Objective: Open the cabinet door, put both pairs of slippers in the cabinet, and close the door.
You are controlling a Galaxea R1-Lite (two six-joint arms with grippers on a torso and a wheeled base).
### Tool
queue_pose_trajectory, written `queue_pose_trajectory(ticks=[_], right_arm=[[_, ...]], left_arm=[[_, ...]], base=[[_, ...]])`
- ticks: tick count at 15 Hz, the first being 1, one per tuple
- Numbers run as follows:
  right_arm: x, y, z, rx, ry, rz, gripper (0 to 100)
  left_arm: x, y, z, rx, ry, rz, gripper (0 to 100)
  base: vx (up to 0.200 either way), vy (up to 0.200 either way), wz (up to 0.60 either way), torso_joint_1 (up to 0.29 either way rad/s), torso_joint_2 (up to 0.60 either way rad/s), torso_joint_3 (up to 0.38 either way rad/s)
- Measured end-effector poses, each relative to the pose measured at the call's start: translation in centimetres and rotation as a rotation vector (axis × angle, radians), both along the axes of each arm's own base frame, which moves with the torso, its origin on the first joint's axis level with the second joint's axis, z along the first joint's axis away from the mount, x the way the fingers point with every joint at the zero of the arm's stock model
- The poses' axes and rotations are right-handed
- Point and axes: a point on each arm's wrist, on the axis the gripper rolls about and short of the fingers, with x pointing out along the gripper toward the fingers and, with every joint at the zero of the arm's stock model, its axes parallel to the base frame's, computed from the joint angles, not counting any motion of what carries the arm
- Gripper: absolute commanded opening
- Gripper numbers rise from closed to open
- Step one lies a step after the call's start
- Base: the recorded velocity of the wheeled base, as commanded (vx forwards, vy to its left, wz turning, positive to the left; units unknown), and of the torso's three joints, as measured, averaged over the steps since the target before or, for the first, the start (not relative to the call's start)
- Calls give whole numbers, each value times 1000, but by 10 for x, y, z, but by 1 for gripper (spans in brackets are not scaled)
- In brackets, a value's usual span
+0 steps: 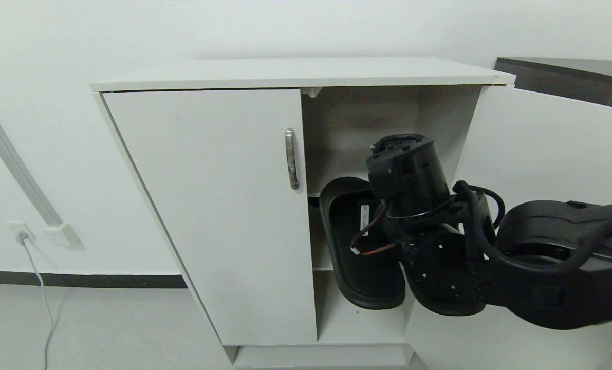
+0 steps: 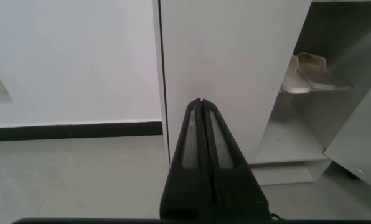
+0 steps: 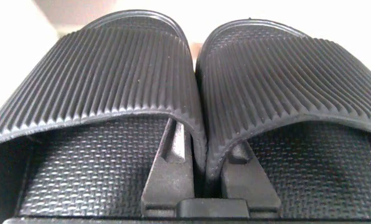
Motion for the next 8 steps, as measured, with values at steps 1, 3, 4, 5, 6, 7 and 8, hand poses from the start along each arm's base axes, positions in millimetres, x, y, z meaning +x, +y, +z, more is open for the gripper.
queue_pose_trajectory(ticks=[1, 3, 4, 5, 6, 7, 8], right_arm=[[4, 1, -4, -8, 5, -6, 0], [9, 1, -6, -18, 5, -14, 0], [12, 1, -7, -24, 6, -21, 0], [15, 1, -7, -26, 6, -26, 0], [16, 1, -8, -27, 8, -29, 0], [18, 1, -10, -30, 10, -31, 0], [19, 1, -10, -31, 11, -33, 0]], left_arm=[[0, 0, 0, 1, 0, 0, 0], [0, 0, 0, 3, 0, 0, 0], [0, 0, 0, 3, 0, 0, 0], [0, 0, 0, 3, 0, 0, 0], [0, 0, 0, 3, 0, 0, 0], [0, 0, 0, 4, 0, 0, 0], [0, 0, 0, 4, 0, 0, 0]], base=[[0, 0, 0, 0, 0, 0], [0, 0, 0, 0, 0, 0], [0, 0, 0, 0, 0, 0], [0, 0, 0, 0, 0, 0], [0, 0, 0, 0, 0, 0], [0, 0, 0, 0, 0, 0], [0, 0, 0, 0, 0, 0]])
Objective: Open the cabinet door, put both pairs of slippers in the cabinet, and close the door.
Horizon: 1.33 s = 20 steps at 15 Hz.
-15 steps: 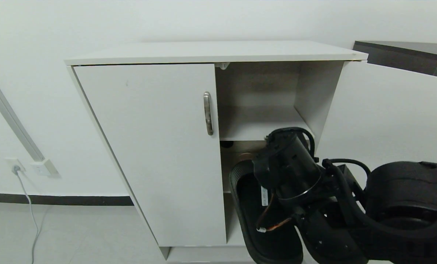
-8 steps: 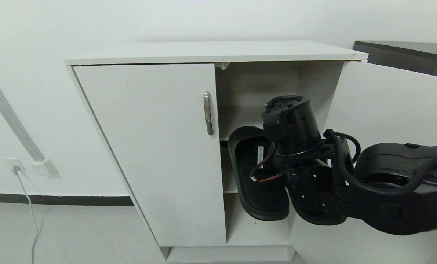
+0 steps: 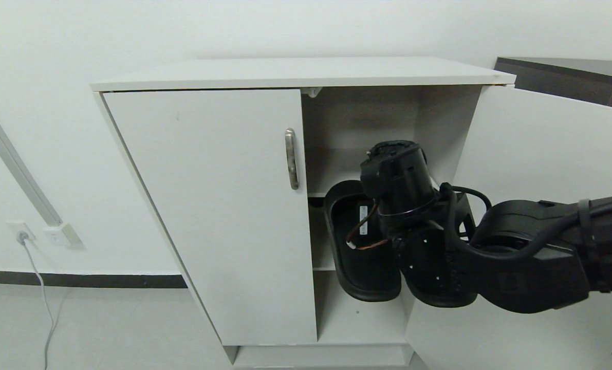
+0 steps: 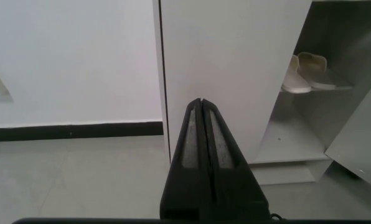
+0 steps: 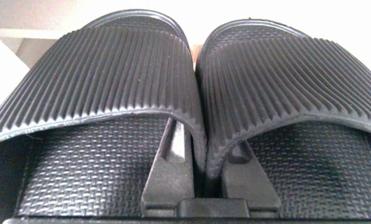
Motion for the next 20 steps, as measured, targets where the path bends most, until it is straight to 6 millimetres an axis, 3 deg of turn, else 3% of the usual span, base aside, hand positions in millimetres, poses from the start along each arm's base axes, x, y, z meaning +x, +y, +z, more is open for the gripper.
queue_pose_trajectory(ticks=[7, 14, 20], right_arm=[[1, 1, -2, -5, 4, -1, 0], [1, 1, -3, -3, 4, -2, 0], [9, 2, 0, 12, -8, -6, 0]], left_arm=[[0, 0, 0, -2, 0, -1, 0], [0, 0, 0, -2, -1, -2, 0], [0, 0, 0, -3, 0, -1, 0]], base=[[0, 0, 0, 0, 0, 0], [200, 0, 0, 4, 2, 5], [0, 0, 0, 0, 0, 0]])
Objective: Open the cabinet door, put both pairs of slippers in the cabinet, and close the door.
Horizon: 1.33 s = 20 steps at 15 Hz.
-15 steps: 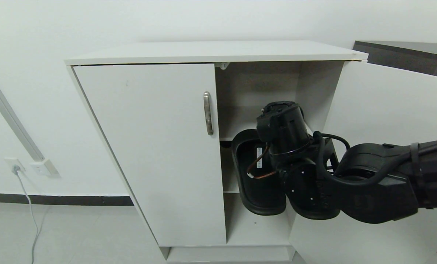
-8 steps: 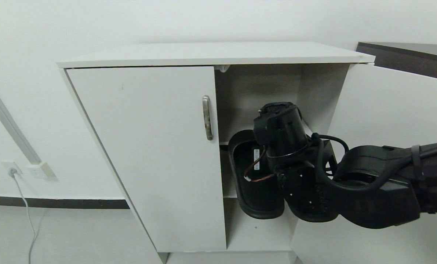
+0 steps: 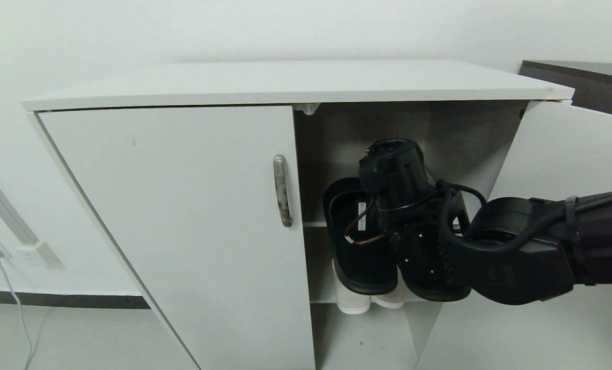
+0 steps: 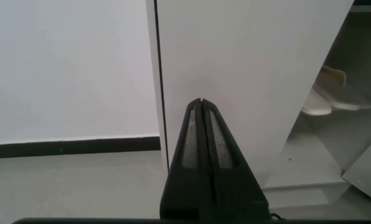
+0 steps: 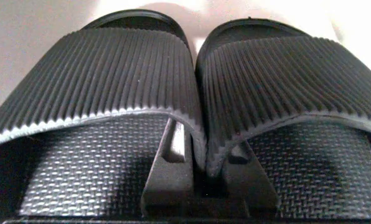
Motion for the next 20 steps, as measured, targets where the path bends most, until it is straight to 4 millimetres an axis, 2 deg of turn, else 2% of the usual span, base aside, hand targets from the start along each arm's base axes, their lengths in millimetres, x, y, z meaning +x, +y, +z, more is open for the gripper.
queue_pose_trajectory(ticks=[9, 14, 20], right_arm=[[54, 2, 2, -6, -29, -41, 0], [72, 3, 3, -13, -19, -50, 0], [90, 4, 14, -8, -22, -70, 0]], left_arm=[[0, 0, 0, 1, 0, 0, 0], [0, 0, 0, 3, 0, 1, 0], [0, 0, 0, 3, 0, 2, 0]], base=[[0, 0, 0, 0, 0, 0], [0, 0, 0, 0, 0, 0], [0, 0, 0, 0, 0, 0]])
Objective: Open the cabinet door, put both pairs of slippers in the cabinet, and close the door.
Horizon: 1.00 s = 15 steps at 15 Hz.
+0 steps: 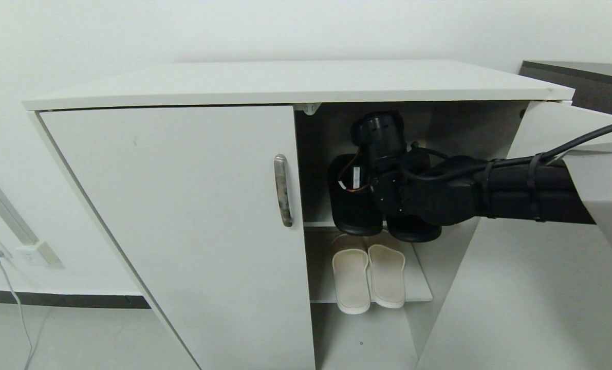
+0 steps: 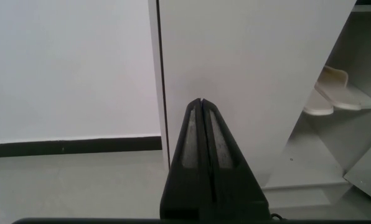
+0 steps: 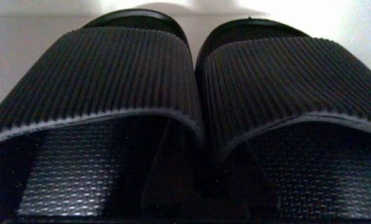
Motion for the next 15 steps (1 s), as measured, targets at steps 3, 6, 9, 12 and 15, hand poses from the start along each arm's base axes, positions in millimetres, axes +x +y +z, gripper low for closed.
queue_pose_trajectory(ticks=[3, 6, 9, 12, 15], right_arm=[[9, 1, -2, -8, -6, -10, 0], [17, 1, -7, -14, -3, -19, 0], [21, 1, -12, -19, 3, -24, 0], [22, 1, -15, -22, 6, -26, 100], [21, 2, -16, -26, 13, -24, 100]], left_arm=[[0, 0, 0, 0, 0, 0, 0], [0, 0, 0, 0, 0, 0, 0], [0, 0, 0, 0, 0, 0, 0], [0, 0, 0, 0, 0, 0, 0], [0, 0, 0, 0, 0, 0, 0]], base=[[0, 0, 0, 0, 0, 0], [0, 0, 0, 0, 0, 0], [0, 0, 0, 0, 0, 0], [0, 0, 0, 0, 0, 0], [0, 0, 0, 0, 0, 0]])
